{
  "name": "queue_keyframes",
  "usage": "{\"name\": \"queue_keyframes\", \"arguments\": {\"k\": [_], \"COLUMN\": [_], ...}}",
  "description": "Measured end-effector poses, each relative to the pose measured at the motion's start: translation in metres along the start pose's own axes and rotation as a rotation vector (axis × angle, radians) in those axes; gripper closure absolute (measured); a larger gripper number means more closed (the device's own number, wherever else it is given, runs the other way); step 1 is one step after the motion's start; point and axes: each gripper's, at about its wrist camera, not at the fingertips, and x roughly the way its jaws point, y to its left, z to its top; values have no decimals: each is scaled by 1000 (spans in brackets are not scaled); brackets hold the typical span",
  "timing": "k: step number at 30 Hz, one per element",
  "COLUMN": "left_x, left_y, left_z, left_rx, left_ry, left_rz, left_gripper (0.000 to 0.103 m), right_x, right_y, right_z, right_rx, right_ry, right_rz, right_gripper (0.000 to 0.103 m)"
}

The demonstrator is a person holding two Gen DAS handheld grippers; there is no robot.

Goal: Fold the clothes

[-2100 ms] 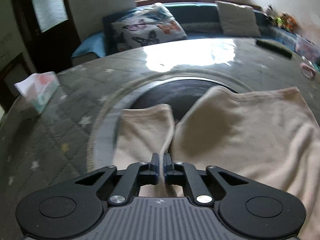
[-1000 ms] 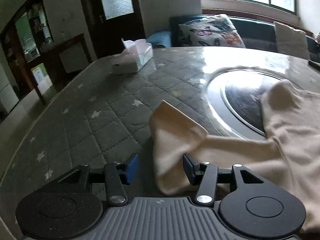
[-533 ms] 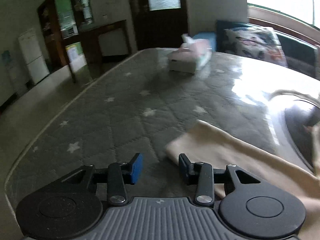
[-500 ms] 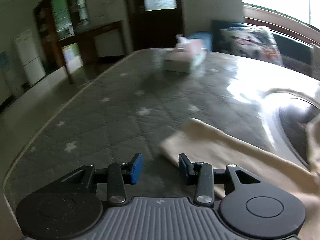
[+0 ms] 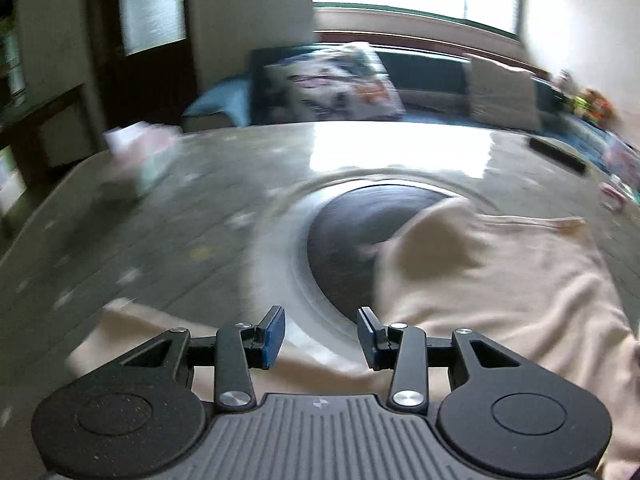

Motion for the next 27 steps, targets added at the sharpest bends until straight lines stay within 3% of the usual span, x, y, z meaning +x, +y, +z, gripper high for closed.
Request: {"name": "queue_keyframes", "arguments": {"k": [9,19,20,23,27], "left_x": [54,104,107,107,90], "left_y": [-56,-65,-65,-63,-73], "left_z": [40,61,61,60,54], "left_rx": [133,206,207,199,230], "left_ry": [-27,-18,-14,-12,-64], "left_rz": [-95,-177,-182,-208,-226], "left_gripper": [59,57,61,92,95], "right_x": [10,26,28,32,34], "right_y": [47,71,72,72,70], "right_z": [14,19,18,19,19], "right_rx": [-76,-117,-118,-116,-109], "right_ry": [-6,21,22,27,27], "right_rz": [162,249,252,257,255], "right_gripper": [41,41,41,41,41]}}
